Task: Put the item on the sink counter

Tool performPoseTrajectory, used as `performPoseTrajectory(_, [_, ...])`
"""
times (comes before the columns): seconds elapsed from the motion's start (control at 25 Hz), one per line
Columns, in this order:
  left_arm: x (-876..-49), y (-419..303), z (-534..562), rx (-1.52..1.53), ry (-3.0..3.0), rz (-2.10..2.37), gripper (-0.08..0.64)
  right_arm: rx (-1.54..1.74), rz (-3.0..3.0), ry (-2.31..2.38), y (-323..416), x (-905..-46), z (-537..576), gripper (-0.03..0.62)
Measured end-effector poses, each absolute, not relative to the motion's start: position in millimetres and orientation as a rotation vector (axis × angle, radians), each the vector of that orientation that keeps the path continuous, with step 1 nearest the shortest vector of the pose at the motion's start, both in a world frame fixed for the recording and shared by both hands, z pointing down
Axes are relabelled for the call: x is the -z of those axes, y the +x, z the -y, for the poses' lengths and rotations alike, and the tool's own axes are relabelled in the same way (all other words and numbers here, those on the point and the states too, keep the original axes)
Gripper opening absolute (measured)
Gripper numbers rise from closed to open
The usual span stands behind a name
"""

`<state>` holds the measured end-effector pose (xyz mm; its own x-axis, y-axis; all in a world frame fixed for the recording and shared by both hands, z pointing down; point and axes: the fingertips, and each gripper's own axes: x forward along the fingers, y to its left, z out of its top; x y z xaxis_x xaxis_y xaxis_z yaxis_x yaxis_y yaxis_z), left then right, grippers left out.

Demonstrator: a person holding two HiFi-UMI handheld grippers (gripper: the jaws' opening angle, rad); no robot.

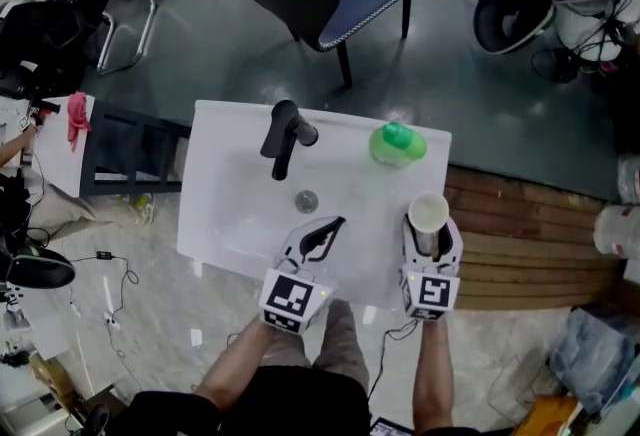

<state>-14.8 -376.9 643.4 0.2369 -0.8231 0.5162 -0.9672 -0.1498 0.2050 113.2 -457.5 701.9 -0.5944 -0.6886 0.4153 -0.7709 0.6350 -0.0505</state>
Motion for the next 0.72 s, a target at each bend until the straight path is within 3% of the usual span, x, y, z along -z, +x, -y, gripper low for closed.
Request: performPoseTrajectory(0.72, [-611.9,-18.5,345.8,-0.355,2.068,1.678,0.002,-0.292,2.473,1.231,129.9,-688.5,432.7,0.299])
